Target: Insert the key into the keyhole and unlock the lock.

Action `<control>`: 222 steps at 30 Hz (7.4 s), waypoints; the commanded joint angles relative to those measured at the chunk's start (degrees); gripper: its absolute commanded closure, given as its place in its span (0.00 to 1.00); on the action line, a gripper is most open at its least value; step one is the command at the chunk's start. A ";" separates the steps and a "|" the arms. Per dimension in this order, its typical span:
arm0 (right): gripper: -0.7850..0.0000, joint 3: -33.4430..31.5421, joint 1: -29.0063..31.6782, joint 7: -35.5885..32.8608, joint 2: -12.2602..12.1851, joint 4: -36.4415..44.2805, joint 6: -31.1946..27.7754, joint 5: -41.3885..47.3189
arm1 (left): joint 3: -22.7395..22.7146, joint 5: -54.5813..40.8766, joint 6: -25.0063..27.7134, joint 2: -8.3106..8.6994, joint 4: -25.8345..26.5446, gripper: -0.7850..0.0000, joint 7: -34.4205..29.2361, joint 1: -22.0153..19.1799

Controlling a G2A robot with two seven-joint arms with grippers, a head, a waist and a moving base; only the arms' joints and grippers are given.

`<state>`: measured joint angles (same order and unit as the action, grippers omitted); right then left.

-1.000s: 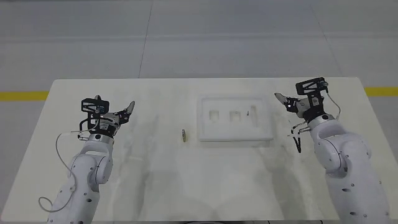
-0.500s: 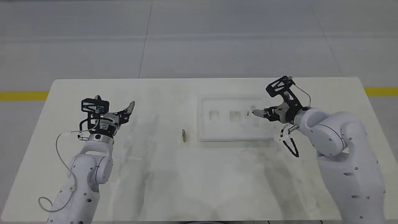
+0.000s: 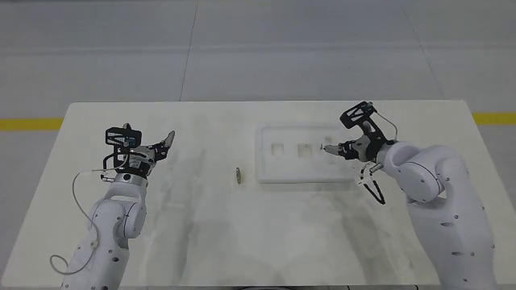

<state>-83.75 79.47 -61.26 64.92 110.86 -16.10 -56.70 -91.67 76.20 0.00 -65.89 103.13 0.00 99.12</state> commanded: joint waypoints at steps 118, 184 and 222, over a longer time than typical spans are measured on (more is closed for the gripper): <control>0.89 30.10 -30.27 -21.82 9.91 -34.95 28.62 -11.66 | 0.00 0.00 0.00 0.00 0.00 0.00 0.00 0.00; 1.00 19.63 -25.19 -18.26 9.92 -26.22 28.27 -7.81 | -0.12 -0.41 0.80 -0.07 0.28 0.00 0.03 -0.53; 1.00 20.35 -26.08 -22.62 9.71 -26.71 28.51 -11.37 | 15.01 10.42 19.24 -0.44 0.88 0.00 -12.90 -14.04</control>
<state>-63.51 53.48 -83.56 74.60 84.23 12.31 -67.93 -78.04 86.31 19.26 -66.19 104.47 -11.59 86.08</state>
